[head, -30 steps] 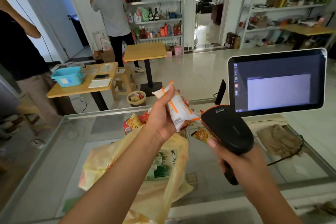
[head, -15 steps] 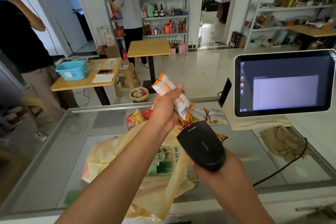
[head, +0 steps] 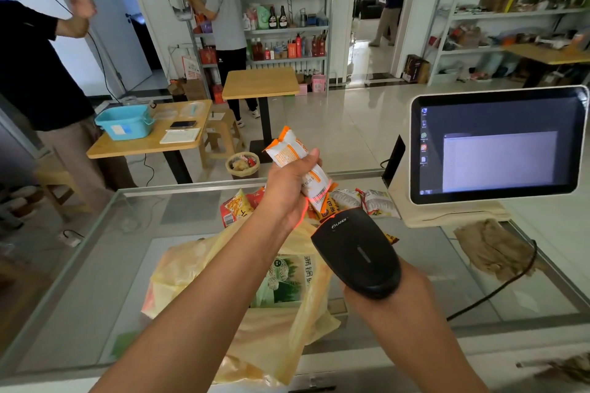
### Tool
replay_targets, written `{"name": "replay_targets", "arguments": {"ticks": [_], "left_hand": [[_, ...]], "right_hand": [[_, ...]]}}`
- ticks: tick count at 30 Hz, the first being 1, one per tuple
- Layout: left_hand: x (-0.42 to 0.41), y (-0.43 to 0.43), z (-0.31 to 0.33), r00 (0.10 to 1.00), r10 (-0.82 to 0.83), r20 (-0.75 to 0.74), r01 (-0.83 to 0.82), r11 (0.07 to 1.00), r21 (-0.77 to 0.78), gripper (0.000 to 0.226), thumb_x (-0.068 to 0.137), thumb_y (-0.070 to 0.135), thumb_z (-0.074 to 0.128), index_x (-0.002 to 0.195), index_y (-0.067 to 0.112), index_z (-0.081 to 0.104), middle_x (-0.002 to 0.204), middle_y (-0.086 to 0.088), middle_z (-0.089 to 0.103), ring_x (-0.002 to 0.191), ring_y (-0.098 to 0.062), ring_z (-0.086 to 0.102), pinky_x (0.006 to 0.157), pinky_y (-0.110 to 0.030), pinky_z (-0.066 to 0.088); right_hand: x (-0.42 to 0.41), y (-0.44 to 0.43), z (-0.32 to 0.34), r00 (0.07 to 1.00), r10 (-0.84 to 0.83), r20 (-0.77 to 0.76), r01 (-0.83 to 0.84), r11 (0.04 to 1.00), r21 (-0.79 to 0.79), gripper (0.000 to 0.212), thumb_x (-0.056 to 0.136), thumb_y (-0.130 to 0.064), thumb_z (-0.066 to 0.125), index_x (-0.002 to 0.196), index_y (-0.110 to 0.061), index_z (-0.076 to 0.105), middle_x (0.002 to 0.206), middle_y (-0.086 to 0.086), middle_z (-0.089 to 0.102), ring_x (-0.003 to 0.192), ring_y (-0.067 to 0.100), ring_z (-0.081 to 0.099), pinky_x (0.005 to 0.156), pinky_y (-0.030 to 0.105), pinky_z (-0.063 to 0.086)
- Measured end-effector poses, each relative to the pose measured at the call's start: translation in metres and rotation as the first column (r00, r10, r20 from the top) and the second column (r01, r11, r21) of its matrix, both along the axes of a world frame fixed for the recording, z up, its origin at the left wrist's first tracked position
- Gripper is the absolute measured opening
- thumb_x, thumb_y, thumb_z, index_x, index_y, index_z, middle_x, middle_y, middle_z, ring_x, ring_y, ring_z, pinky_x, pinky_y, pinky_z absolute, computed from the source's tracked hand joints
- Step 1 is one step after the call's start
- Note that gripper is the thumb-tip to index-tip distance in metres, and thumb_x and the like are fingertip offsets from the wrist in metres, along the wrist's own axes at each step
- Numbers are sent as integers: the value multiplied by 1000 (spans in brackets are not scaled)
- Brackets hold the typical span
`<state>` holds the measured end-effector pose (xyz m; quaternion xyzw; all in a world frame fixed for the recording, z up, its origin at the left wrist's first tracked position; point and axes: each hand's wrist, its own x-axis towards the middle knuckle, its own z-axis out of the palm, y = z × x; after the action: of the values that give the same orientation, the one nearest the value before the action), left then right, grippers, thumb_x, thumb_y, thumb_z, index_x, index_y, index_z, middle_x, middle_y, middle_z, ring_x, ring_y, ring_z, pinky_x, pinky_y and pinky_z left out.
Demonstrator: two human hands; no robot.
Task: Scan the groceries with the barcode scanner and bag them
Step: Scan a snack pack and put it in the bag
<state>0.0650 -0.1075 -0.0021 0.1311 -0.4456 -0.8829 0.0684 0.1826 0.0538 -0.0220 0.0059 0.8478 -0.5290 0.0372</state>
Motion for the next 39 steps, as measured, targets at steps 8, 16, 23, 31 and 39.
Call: {"name": "replay_targets", "arguments": {"ticks": [8,16,23,31,39], "left_hand": [[-7,-5,-4,1000,16,7,-16,999,-50,35,92,5,65,125,7,53,92,-5,63,89,-17,63,79,-34,54],[-23,-24,0,999,27,39,-24,998,-66,19,94,5,64,109,13,56,94,-8,61,91,-20,63,83,-45,56],[-21,-24,-3,999,24,33,-20,995,-97,39,93,6,65,130,8,51,97,-7,63,95,-20,63,78,-39,54],[-12,-33,-9,999,22,29,-19,996,-90,31,93,9,67,122,10,55,96,-6,63,95,-20,63,84,-44,55],[55,-72,-34,996,-8,-94,-25,940,-340,62,77,5,66,135,9,44,109,-10,61,102,-22,64,87,-38,55]], "right_hand": [[4,4,5,999,4,42,-2,1000,-27,20,66,-15,84,72,-20,65,58,-6,65,62,11,60,61,25,48],[9,6,10,997,33,64,-34,999,12,24,68,-14,82,68,-24,59,55,-10,61,61,4,57,53,15,40],[8,7,6,998,4,58,-3,1000,-3,23,66,-15,82,68,-23,61,57,-11,64,64,8,61,58,21,47],[5,7,-2,998,44,52,-41,998,-44,21,68,-17,84,75,-23,64,62,-6,66,71,15,62,68,30,50],[-18,-9,-41,999,42,26,-40,998,-53,32,74,-43,78,100,-28,66,86,-5,69,86,18,66,79,37,54]]}}
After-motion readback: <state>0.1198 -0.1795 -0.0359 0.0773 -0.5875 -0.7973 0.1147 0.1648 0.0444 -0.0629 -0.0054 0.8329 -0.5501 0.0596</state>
